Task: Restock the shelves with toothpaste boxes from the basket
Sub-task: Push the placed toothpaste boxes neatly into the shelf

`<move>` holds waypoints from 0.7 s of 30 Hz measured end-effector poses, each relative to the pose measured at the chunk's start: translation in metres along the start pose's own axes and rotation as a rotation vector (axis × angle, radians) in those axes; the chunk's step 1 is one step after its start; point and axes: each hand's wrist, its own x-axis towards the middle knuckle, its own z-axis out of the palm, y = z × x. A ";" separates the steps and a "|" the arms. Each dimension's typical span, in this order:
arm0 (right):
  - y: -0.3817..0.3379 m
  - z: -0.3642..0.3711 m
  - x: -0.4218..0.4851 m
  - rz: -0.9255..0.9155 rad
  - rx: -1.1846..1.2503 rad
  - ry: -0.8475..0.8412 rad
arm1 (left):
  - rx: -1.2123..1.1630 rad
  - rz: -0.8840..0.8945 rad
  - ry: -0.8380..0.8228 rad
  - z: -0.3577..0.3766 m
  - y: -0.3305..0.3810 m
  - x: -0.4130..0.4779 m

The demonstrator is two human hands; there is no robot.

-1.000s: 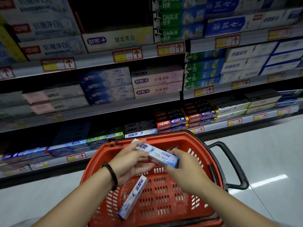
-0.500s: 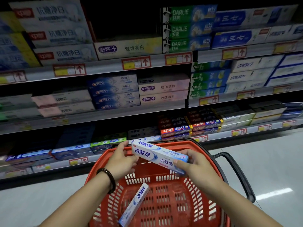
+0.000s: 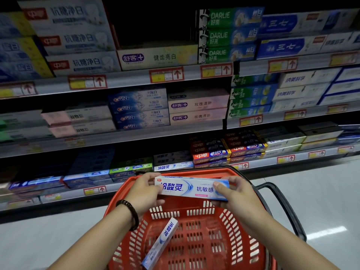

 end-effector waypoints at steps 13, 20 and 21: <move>-0.005 0.025 0.003 -0.062 0.037 0.170 | -0.184 0.018 0.103 -0.006 0.006 -0.002; -0.002 0.029 0.008 -0.144 -0.176 0.262 | -0.102 0.060 0.195 -0.001 0.012 -0.004; 0.001 0.029 0.008 -0.159 -0.216 0.277 | -0.085 0.062 0.204 -0.001 0.012 -0.005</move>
